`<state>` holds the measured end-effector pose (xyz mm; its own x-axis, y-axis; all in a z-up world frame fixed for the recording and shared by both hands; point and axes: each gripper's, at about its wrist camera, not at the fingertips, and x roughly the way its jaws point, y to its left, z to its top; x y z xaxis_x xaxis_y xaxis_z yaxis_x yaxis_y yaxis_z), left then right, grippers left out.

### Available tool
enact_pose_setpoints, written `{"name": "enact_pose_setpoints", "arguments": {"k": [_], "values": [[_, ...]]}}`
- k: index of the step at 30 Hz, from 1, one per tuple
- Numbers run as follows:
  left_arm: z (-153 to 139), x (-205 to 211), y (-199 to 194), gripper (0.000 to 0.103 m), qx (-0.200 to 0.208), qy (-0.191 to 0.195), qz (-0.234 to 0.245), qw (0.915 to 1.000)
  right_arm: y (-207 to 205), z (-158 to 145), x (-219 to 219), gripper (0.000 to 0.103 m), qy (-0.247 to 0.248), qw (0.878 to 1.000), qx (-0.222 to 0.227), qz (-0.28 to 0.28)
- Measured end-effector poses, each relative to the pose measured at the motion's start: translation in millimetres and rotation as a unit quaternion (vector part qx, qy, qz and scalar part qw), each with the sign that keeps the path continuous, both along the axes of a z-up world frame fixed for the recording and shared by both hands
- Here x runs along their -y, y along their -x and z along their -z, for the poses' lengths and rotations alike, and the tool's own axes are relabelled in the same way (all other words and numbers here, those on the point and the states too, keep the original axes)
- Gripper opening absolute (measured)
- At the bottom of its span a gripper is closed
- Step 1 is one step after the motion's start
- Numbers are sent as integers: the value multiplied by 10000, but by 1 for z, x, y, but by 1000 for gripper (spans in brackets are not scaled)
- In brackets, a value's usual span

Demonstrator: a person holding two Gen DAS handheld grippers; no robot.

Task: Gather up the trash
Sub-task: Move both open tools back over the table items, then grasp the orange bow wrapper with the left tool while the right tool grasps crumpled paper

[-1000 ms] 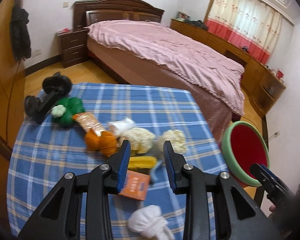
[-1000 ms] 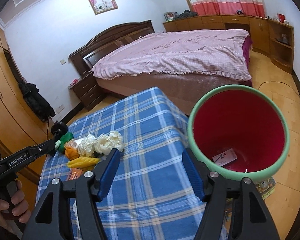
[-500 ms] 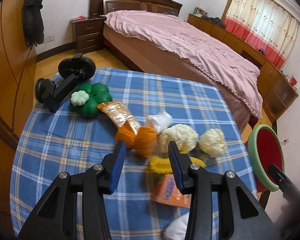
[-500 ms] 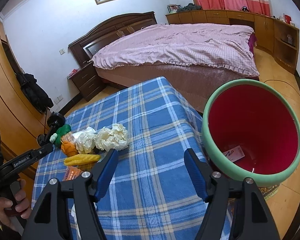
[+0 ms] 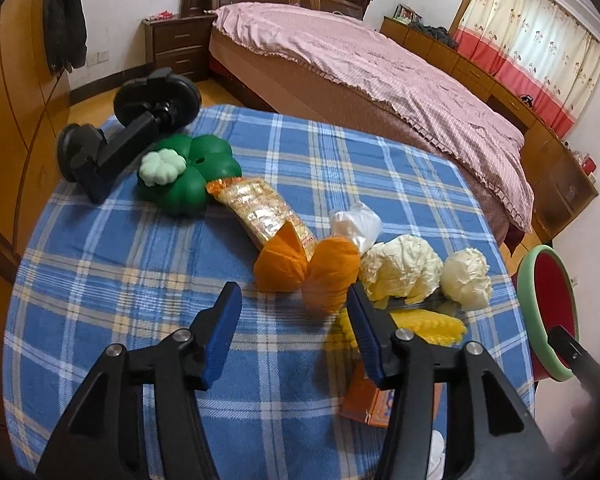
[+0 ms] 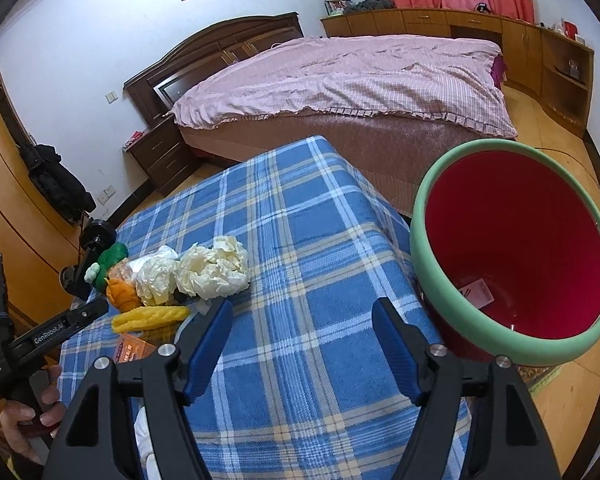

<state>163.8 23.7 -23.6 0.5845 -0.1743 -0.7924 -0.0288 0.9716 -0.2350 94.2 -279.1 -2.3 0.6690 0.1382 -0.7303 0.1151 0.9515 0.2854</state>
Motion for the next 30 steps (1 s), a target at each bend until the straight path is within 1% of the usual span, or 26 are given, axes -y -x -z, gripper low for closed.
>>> {"name": "enact_pose_setpoints", "arguments": {"k": [8, 14, 15, 16, 19, 22, 26, 30], "values": [[13, 9, -15, 57, -60, 306, 189, 9993, -8, 4, -4, 76, 37, 10000, -50, -21], [20, 13, -23, 57, -16, 88, 148, 9999, -16, 8, -11, 77, 86, 9998, -83, -129], [21, 13, -24, 55, -14, 97, 132, 9999, -18, 8, -13, 77, 87, 9998, -88, -152], [22, 10, -24, 51, 0, 150, 107, 9998, -20, 9, -15, 77, 96, 9997, -93, -186], [24, 5, -24, 43, 24, 283, 32, 9996, -26, 10, -22, 77, 144, 9994, -94, -293], [25, -2, -23, 38, 36, 458, -28, 9989, -34, 10, -30, 77, 189, 9989, -86, -423], [22, -8, -18, 37, 102, 559, -81, 9984, -46, 13, -42, 77, 194, 9979, -106, -607], [14, -11, -9, 37, 249, 484, -95, 9985, -57, 16, -54, 77, 171, 9967, -127, -783]]}}
